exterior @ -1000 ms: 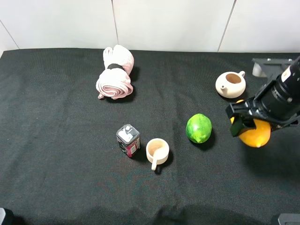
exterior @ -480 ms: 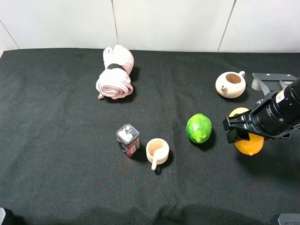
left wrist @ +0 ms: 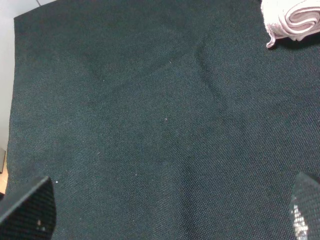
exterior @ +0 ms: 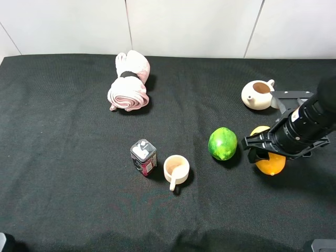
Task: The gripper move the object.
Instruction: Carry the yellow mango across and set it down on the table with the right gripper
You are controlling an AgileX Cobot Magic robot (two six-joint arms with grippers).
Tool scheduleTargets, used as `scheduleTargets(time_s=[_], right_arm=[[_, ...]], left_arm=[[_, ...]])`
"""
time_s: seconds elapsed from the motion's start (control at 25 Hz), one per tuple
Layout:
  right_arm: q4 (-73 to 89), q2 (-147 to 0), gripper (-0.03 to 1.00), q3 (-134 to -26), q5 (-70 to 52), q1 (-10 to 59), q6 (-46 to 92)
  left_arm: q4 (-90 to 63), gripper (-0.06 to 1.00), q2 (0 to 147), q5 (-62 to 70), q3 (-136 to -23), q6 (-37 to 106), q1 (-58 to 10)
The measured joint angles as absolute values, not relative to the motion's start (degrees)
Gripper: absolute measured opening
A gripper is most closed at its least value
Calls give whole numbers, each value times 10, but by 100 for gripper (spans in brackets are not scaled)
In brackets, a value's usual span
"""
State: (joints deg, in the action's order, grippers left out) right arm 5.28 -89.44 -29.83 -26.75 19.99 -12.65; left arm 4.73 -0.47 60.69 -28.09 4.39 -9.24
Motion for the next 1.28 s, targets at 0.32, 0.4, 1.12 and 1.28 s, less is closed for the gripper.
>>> scheduleTargets(time_s=[0.32,0.4,1.12,1.28], right_arm=[[40,-919,46,-298,-247,200,-131],[38,-919,46,-298,-244,200,-133],[36,-919,49,-298,-236,200,-137],[36,-919,60,-298,-236,200,-137]], left_arm=[[47,99,-5,607,-281,44,-92],[47,99,-5,607,-281,44,-92],[47,99,-5,607,-281,44,-92],[47,99,-5,607,-281,44,-92]])
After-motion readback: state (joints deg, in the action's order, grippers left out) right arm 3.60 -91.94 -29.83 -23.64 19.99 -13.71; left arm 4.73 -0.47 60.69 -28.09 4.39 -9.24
